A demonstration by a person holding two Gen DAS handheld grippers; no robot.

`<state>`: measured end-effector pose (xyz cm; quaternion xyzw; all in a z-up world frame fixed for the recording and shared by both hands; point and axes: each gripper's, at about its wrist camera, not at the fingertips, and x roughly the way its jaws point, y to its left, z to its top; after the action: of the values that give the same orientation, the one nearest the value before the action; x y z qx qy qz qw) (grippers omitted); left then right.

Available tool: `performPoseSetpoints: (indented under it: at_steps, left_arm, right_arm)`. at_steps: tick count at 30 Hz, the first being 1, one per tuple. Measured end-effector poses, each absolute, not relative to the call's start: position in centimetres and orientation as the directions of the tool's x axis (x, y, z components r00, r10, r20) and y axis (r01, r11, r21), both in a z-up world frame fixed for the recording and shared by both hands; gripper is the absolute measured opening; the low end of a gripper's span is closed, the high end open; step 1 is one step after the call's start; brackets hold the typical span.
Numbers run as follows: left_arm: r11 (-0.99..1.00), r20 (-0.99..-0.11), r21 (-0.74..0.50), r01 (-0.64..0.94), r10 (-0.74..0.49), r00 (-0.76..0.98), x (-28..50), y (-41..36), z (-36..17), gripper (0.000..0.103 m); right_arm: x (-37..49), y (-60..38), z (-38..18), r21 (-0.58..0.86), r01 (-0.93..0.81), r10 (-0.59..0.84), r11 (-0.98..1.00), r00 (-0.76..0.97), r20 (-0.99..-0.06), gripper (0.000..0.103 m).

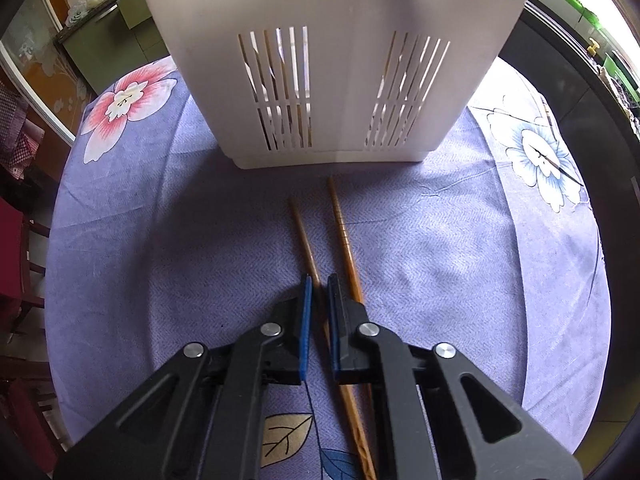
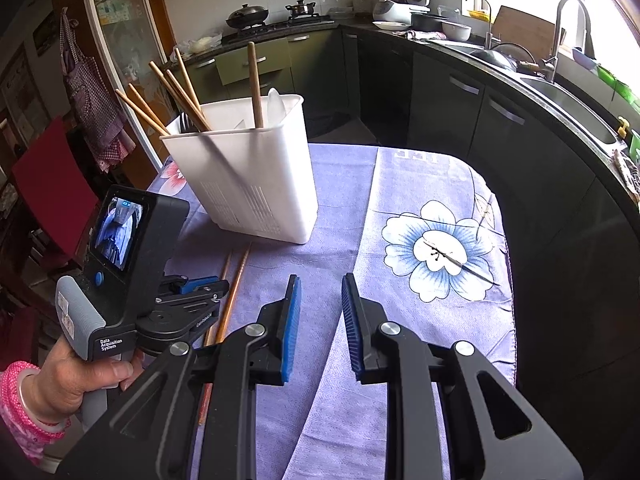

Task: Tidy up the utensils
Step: 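Grasp a wooden chopstick with the left gripper while the right gripper grasps the last one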

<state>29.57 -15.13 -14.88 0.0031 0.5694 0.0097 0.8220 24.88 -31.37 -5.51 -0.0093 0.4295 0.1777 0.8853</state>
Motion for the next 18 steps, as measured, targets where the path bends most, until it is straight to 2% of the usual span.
performPoseSetpoints:
  at_steps: [9,18]
  left_arm:
    - [1.0,-0.923,-0.004,-0.002,-0.003,0.385,28.5,-14.3,-13.5,0.006]
    - [1.0,-0.901,-0.015,0.008,-0.017,0.434,26.5,-12.7,-11.4,0.006]
  right_arm:
    - [25.1,-30.0,-6.3,0.131,-0.334,0.305,0.933,0.548,-0.779,0.021]
    - [27.2,-26.2,-10.2,0.146,-0.354,0.307,0.924,0.458,-0.834,0.021]
